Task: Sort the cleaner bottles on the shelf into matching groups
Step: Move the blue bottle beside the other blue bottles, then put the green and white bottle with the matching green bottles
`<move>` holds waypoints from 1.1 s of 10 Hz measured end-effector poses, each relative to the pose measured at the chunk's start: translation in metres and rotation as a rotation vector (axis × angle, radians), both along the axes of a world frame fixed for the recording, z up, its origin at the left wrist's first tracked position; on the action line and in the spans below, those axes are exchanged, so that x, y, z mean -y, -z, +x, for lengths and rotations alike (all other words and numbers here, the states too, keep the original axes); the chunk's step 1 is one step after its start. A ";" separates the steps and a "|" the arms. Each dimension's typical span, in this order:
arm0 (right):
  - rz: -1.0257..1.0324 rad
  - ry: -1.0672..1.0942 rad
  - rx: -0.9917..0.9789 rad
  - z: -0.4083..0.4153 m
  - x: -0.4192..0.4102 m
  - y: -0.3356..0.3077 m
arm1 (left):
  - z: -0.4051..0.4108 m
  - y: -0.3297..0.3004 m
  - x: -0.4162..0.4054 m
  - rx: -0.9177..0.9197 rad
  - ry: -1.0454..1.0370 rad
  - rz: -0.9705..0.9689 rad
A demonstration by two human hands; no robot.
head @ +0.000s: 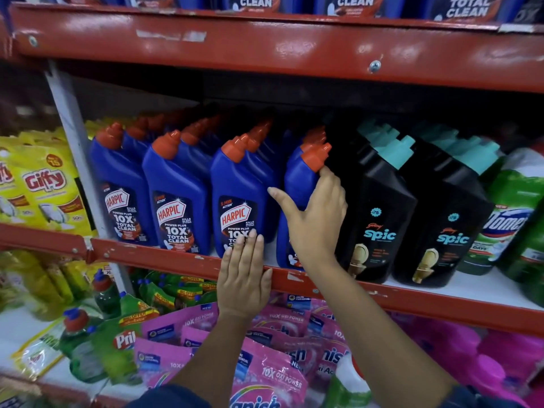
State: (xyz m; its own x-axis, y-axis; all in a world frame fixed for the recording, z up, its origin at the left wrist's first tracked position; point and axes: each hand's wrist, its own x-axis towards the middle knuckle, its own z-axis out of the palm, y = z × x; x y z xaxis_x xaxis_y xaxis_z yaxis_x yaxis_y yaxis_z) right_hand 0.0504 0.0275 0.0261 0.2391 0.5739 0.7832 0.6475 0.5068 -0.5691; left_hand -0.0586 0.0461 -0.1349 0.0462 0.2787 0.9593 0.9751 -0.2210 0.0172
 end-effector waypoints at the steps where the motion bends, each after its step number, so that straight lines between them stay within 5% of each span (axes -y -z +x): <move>1: 0.014 -0.010 0.075 0.006 0.008 0.011 | -0.001 0.000 0.000 -0.001 -0.006 -0.005; 6: -0.225 0.059 0.328 0.110 0.104 0.160 | 0.002 -0.002 0.004 0.015 -0.040 -0.024; 9: -0.532 -0.004 -0.035 0.130 0.123 0.226 | 0.003 0.000 0.004 0.015 -0.052 0.013; 11: -0.620 -0.056 -0.097 0.119 0.126 0.241 | 0.003 0.001 0.003 0.013 -0.068 0.021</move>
